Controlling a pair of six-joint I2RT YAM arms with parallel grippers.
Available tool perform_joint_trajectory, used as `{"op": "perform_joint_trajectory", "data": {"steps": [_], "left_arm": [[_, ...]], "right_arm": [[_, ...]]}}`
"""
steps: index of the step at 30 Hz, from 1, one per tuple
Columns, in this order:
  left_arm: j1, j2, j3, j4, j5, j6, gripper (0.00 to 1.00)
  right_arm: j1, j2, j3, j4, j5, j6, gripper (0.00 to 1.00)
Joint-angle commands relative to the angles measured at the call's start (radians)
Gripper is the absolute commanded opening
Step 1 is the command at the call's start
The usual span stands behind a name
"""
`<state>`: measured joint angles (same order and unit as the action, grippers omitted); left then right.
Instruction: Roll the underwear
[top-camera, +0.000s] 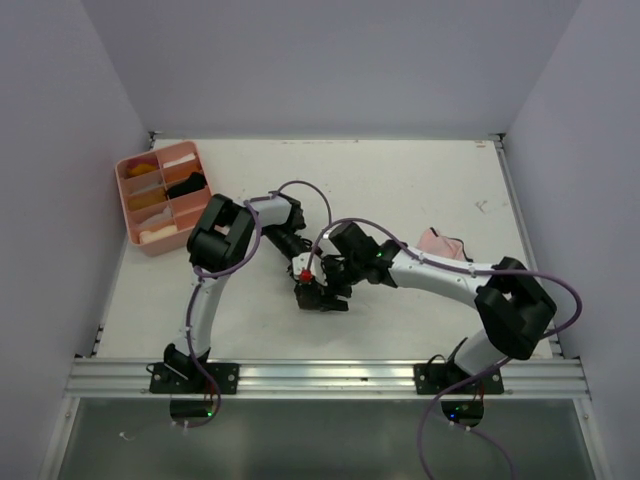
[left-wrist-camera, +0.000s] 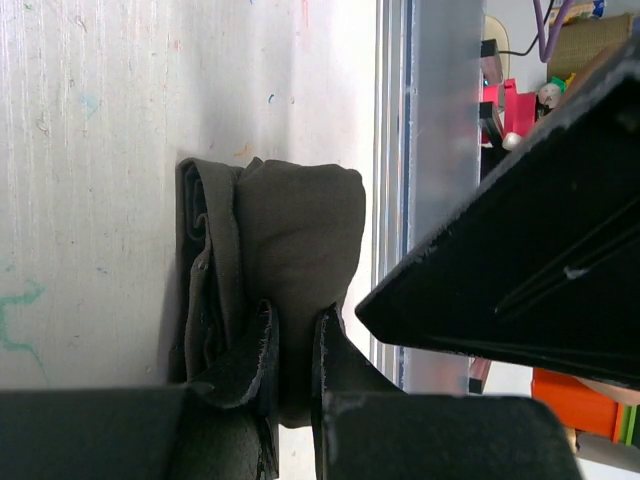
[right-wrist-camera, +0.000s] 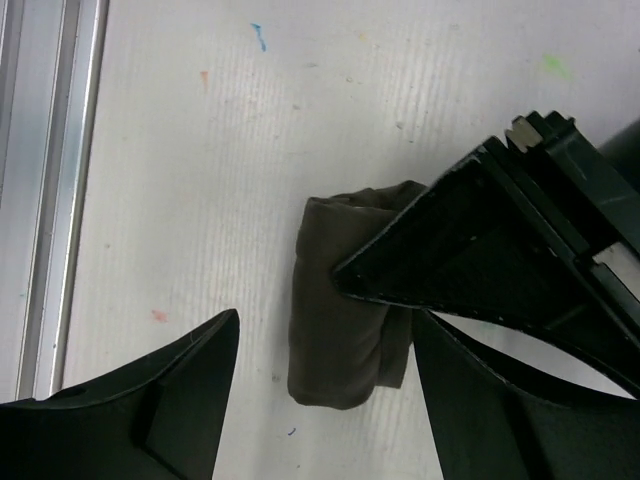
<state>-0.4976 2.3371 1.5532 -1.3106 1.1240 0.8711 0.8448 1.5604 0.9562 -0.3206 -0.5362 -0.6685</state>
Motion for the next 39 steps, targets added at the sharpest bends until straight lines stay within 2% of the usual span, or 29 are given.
{"op": "perform_joint_trajectory", "data": {"steps": [1,8,13,16,17,22,23,25,26,28,30,32,36,39], "left_arm": [[0.005,0.087,-0.025,0.163,-0.293,0.055,0.0],[0.014,0.093,-0.018,0.139,-0.271,0.074,0.0],[0.021,0.093,-0.016,0.136,-0.267,0.074,0.0],[0.027,0.093,-0.01,0.128,-0.263,0.077,0.01],[0.028,0.091,-0.01,0.125,-0.263,0.078,0.01],[0.047,0.07,-0.022,0.134,-0.256,0.072,0.02],[0.05,0.067,-0.025,0.134,-0.253,0.071,0.06],[0.07,0.042,-0.033,0.145,-0.241,0.062,0.17],[0.08,0.028,-0.05,0.178,-0.228,0.049,0.28],[0.125,-0.047,-0.071,0.243,-0.224,-0.021,0.36],[0.166,-0.149,-0.103,0.35,-0.217,-0.062,0.46],[0.237,-0.231,-0.128,0.463,-0.205,-0.139,0.52],[0.373,-0.503,-0.194,0.681,-0.23,-0.283,0.62],[0.441,-0.678,-0.263,0.738,-0.308,-0.229,0.66]], "right_arm": [[0.02,-0.011,-0.022,-0.001,0.01,-0.032,0.74],[0.033,0.009,-0.085,0.109,0.116,-0.023,0.75],[0.039,0.029,-0.077,0.132,0.134,-0.013,0.71],[0.042,0.076,-0.037,0.101,0.128,-0.009,0.61],[0.042,0.099,-0.028,0.092,0.117,-0.006,0.51],[0.042,0.176,0.044,0.037,0.079,0.027,0.26],[0.042,0.187,0.047,0.035,0.07,0.03,0.18],[0.04,0.219,0.064,0.014,0.042,0.043,0.1],[0.039,0.234,0.073,0.003,0.035,0.044,0.04],[0.033,0.28,0.11,-0.049,0.001,0.047,0.0],[0.028,0.309,0.137,-0.081,-0.019,0.05,0.0],[0.019,0.352,0.179,-0.123,-0.044,0.052,0.0],[-0.012,0.437,0.291,-0.215,-0.109,0.072,0.0],[-0.036,0.501,0.347,-0.279,-0.177,0.087,0.0]]}}
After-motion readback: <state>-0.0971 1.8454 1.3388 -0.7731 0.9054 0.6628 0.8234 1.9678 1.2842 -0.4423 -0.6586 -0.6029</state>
